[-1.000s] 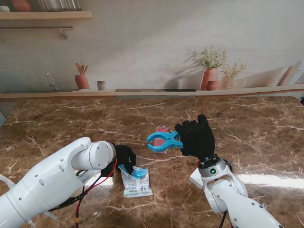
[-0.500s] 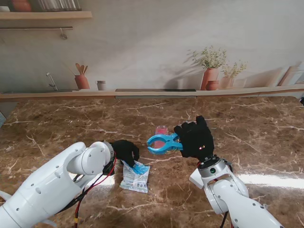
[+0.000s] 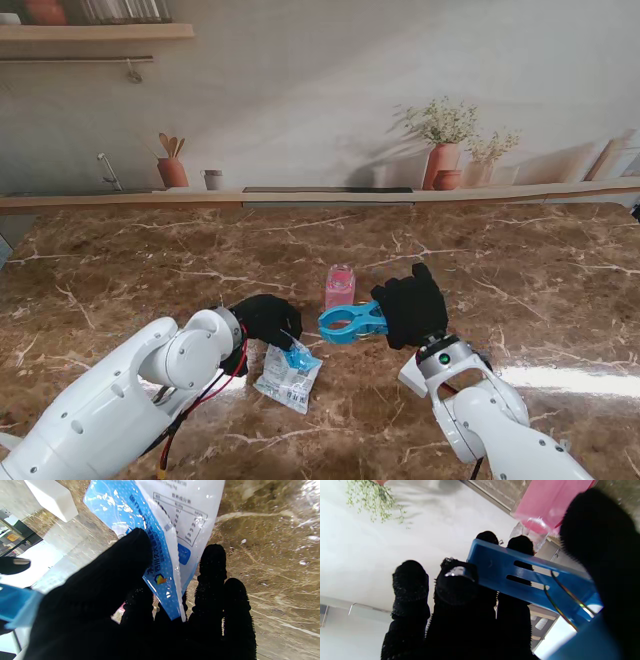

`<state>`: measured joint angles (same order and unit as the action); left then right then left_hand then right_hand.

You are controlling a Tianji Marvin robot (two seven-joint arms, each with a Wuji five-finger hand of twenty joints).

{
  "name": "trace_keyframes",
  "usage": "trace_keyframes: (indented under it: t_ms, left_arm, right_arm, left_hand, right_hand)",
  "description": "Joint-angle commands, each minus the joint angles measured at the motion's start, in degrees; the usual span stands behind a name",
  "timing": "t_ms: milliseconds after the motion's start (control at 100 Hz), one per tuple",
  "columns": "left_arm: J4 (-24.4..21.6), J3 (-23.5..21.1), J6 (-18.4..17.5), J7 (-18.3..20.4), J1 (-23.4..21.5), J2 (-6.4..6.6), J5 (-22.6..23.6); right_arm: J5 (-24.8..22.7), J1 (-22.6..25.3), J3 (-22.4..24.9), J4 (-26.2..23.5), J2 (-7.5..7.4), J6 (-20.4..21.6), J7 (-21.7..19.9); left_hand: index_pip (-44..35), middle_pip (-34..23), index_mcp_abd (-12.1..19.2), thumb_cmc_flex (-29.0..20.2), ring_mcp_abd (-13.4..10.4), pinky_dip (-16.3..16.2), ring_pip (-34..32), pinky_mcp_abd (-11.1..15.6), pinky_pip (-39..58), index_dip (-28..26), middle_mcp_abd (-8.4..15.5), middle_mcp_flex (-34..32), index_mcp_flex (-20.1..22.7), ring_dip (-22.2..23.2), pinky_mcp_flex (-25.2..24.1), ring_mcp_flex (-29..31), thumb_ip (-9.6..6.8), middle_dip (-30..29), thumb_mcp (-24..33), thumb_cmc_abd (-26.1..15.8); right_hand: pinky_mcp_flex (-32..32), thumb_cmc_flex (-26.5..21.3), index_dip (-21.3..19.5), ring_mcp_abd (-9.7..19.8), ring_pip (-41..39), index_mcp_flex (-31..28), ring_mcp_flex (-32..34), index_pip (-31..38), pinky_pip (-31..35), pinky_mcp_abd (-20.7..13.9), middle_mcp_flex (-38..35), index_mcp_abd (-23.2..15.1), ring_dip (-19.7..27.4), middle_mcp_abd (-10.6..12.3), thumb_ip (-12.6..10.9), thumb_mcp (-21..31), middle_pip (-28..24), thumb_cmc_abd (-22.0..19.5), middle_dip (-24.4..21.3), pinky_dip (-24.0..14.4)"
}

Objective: Fill the seasoning bottle

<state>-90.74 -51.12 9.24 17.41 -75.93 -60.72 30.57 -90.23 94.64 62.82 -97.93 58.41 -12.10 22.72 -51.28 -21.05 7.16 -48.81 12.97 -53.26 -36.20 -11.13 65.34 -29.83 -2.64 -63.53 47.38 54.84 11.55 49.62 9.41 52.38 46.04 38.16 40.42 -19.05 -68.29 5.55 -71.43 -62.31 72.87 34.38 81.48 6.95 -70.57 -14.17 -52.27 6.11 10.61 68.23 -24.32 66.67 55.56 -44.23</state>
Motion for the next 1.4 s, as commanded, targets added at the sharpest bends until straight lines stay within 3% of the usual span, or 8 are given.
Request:
trace_keyframes:
  t_ms: [0, 370, 600, 1390]
  left_arm:
    - [-0.72, -0.07, -0.38, -0.55, -0.88, -0.34, 0.22]
    - [-2.58, -1.72, -1.14, -3.32, -3.82, -0.75, 0.70]
    - [-2.76, -1.85, -1.13, -3.34, -4.14, -0.76, 0.40]
    - [-2.65, -1.40, -0.92, -3.69, -4.06, -0.91, -0.24]
  right_arm:
    - [-0.08, 0.48, -0.61, 0.42, -0.14, -0.33, -0.94]
    - [-0.06, -0.79, -4.69, 0.25, 0.12, -3.73, -10.66]
    - [0.65, -2.38, -7.38, 1.16, 0.27, -5.77, -14.51]
    - [3.56, -6.87, -14.07, 4.04, 0.13, -6.41, -19.69]
  left_hand:
    - [-2.93, -0.91, 3.51, 0.73, -1.55, 0.15, -2.28, 1.39, -0.24, -1.89, -0.15, -3.00, 1.71, 0.91, -0.71, 1.21, 1.02, 0.99, 3.30, 0.64]
    - [-2.66, -1.45, 2.30, 1.68, -1.08, -0.44, -2.79, 0.84, 0.34, -2.80, -0.98, -3.46, 1.86, 1.56, -0.55, 1.88, 0.98, 1.51, 5.25, 1.36]
    - [-2.55, -1.51, 2.17, 1.82, -1.04, -0.62, -2.75, 1.22, 0.33, -3.19, -1.04, -3.41, 1.79, 1.68, -0.75, 1.74, 1.12, 1.67, 5.66, 1.33]
    - [-2.42, -1.56, 2.12, 1.97, -1.06, -1.36, -2.78, 1.62, 0.70, -3.77, -0.92, -3.38, 1.67, 1.79, -0.89, 1.76, 1.24, 1.82, 6.07, 1.29]
  right_hand:
    - [0.63, -6.78, -8.85, -0.33, -2.29, -12.77, 2.62, 36.65, 3.03, 2.05, -12.07, -7.87, -2.36, 5.65, -0.29, 4.51, -46.97, -0.05, 6.78, -1.63]
    - [1.20, -6.74, -8.41, -0.91, -4.04, -12.86, 2.63, 37.28, 4.23, 2.62, -12.09, -7.06, -2.77, 5.16, -0.11, 5.21, -48.22, 0.79, 5.85, -1.60]
    - [1.23, -6.94, -8.27, -0.98, -4.27, -12.86, 2.62, 37.43, 4.42, 2.60, -12.05, -6.78, -2.60, 5.03, -0.17, 5.22, -48.47, 0.76, 5.45, -1.54]
    - [0.81, -6.90, -8.11, -0.96, -4.12, -12.77, 2.56, 37.46, 4.41, 2.33, -12.01, -6.76, -2.20, 5.07, -0.30, 4.79, -48.70, -0.04, 4.99, -1.49]
